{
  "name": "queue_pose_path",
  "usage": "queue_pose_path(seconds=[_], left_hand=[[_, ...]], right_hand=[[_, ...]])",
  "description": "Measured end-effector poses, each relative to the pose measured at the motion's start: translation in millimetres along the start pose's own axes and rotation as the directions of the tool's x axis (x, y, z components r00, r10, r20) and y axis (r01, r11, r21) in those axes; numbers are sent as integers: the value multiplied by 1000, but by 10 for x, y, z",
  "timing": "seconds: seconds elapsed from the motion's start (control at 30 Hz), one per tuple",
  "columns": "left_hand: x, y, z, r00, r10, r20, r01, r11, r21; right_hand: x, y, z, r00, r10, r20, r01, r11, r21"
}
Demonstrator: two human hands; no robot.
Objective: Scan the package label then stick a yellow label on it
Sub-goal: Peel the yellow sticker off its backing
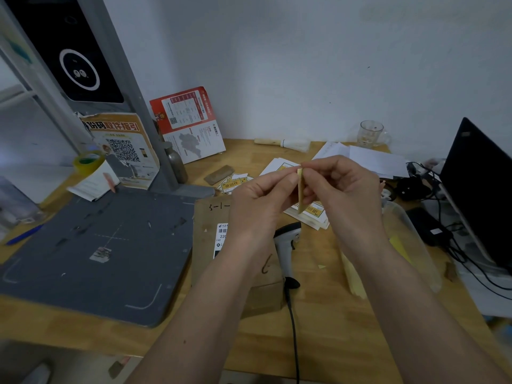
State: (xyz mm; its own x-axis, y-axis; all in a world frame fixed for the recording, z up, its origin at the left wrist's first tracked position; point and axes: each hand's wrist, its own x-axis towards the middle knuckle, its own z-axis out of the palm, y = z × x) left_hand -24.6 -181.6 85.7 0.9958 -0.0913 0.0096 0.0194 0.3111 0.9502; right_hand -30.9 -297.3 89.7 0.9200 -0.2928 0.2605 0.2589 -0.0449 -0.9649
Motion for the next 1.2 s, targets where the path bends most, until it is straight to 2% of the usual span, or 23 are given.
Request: queue_pose_path(seconds=[0.2, 0.43, 0.6, 1.07, 1.2], left_hand=[[17, 3, -54, 999, -44, 25, 47, 992, -115], [2, 11, -61, 979, -179, 95, 195, 960, -199], [-15, 12, -42, 964, -217, 156, 252, 933, -259], [-29, 16, 2, 955, -249, 162, 283, 927, -245], [-26, 43, -5, 966, -231, 116, 253, 938, -237]], right_hand=[[-49, -42, -21, 997, 25, 72, -30, 997, 68], [-84, -53, -41, 986, 77, 147, -108, 970, 220], [-97, -47, -58, 982, 92, 162, -136, 948, 287], [-103, 13, -68, 972, 164, 166, -217, 902, 375], [-85, 21, -56, 967, 173, 187, -234, 894, 383]])
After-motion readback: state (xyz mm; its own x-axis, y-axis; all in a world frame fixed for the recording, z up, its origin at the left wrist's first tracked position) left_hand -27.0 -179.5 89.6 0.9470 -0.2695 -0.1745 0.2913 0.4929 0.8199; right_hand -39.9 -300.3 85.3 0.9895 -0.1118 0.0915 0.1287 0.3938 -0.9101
